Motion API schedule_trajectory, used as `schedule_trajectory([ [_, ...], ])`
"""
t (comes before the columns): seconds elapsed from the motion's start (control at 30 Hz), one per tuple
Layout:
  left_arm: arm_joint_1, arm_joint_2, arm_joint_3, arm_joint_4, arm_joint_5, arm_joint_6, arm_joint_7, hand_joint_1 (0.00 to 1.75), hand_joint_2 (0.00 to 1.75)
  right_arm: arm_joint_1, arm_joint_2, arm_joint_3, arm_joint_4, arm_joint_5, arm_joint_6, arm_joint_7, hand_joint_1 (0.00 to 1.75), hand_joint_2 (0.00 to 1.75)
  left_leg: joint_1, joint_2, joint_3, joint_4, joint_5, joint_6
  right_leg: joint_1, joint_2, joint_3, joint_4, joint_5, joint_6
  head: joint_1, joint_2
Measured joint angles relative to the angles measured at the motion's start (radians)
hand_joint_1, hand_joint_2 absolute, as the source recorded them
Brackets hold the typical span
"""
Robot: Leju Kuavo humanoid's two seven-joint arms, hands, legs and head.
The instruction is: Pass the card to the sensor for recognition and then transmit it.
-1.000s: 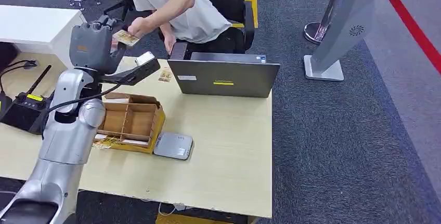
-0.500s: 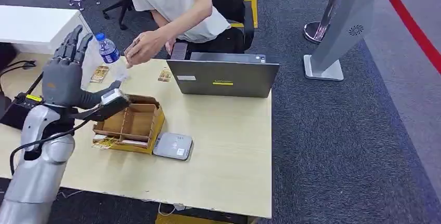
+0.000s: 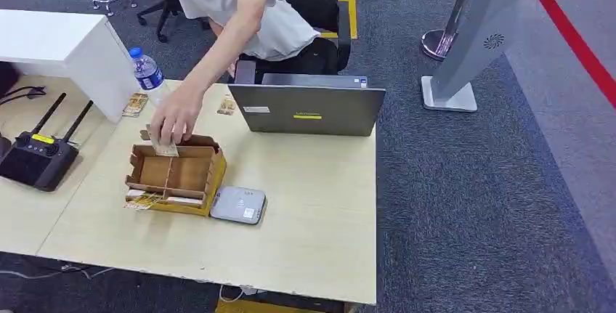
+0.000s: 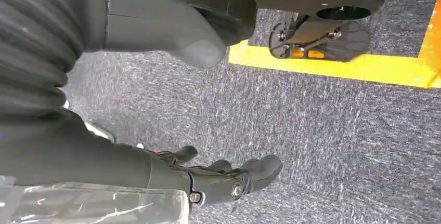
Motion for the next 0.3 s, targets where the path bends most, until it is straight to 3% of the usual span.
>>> schedule_trajectory([
  [0.07,0.005,0.010,0.063,0.125,-0.014,0.001,-0.028,0.00,0.00,0.000,0.000,0.000,0.000,0.000,0.000,0.000,0.00,1.75,0.000,-0.007,0.000,0.000,0.000,0.000,0.000,-0.006,0.000,0.000,-0.003,0.002,0.001,0.000],
  [0.17,0.005,0.023,0.117,0.236,-0.027,0.010,-0.023,0.00,0.00,-0.002,0.000,0.000,0.000,0.001,0.000,0.000,0.00,1.75,0.001,-0.014,-0.001,0.000,0.000,0.000,0.001,-0.013,0.004,-0.001,-0.005,0.001,0.004,0.000],
  [0.23,0.003,0.026,0.147,0.284,-0.027,0.055,0.030,0.00,0.00,-0.003,-0.002,0.000,0.000,0.001,0.016,0.008,0.00,1.75,0.001,-0.014,-0.001,0.000,0.000,0.001,0.000,-0.014,0.006,-0.001,-0.004,0.002,0.004,0.000],
  [0.3,0.000,0.007,0.188,0.350,-0.015,0.145,0.111,0.00,0.00,-0.005,-0.006,0.000,0.000,0.003,0.029,0.029,0.00,1.75,-0.001,-0.013,0.001,0.000,-0.002,0.002,-0.001,-0.014,0.008,-0.001,-0.004,0.002,0.004,0.000],
])
